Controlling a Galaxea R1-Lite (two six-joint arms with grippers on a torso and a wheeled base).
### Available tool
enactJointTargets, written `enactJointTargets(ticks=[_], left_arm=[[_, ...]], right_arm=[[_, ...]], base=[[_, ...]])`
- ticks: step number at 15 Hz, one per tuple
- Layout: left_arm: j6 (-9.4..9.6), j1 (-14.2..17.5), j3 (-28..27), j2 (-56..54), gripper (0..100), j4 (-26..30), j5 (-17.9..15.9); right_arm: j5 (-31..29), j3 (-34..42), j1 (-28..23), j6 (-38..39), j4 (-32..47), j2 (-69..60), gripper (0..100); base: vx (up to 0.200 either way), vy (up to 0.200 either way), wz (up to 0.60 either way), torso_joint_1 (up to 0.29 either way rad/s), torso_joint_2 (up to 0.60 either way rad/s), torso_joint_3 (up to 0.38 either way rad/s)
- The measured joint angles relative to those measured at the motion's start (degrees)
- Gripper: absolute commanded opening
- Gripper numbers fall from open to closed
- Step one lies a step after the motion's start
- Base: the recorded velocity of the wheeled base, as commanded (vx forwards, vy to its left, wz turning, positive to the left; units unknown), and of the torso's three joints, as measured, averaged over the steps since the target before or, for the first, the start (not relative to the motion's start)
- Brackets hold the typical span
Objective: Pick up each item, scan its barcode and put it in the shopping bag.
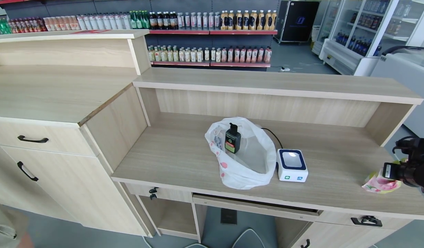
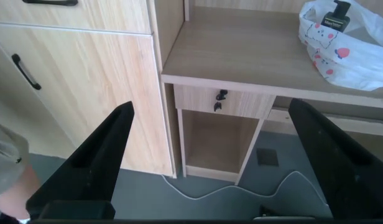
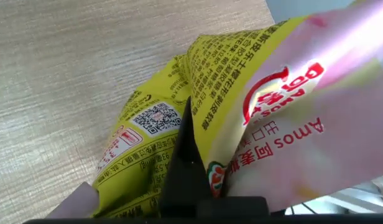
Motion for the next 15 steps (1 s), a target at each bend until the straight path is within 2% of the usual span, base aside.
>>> enactJointTargets(ticks=[3, 5, 6, 9, 12, 14, 15], left_arm=[[0.0, 0.0, 0.0, 0.0, 100, 0.0, 0.0], [0.0, 0.0, 0.0, 0.0, 100, 0.0, 0.0], [-0.02, 0.0, 0.0, 0.0, 100, 0.0, 0.0], [0.0, 0.0, 0.0, 0.0, 100, 0.0, 0.0], [0.0, 0.0, 0.0, 0.0, 100, 0.0, 0.0], [0.0, 0.0, 0.0, 0.0, 100, 0.0, 0.0], [0.0, 0.0, 0.0, 0.0, 100, 0.0, 0.0]], right_arm=[[1.5, 4.2, 0.8, -7.2, -14.1, -2.0, 0], [8.2, 8.3, 1.9, -11.4, -22.7, -5.2, 0], [14.2, 10.1, 2.2, -12.5, -25.1, -6.9, 0], [42.6, 15.1, 3.3, -15.8, -32.5, -15.0, 0], [61.4, 16.8, 6.0, -13.4, -34.6, -23.9, 0], [69.7, 17.4, 9.9, -10.9, -34.8, -29.6, 0], [71.2, 17.6, 12.6, -9.7, -34.8, -32.2, 0]], base=[[0.0, 0.0, 0.0, 0.0, 0.0, 0.0], [0.0, 0.0, 0.0, 0.0, 0.0, 0.0], [0.0, 0.0, 0.0, 0.0, 0.0, 0.0], [0.0, 0.0, 0.0, 0.0, 0.0, 0.0], [0.0, 0.0, 0.0, 0.0, 0.0, 0.0], [0.0, 0.0, 0.0, 0.0, 0.0, 0.0], [0.0, 0.0, 0.0, 0.0, 0.0, 0.0]])
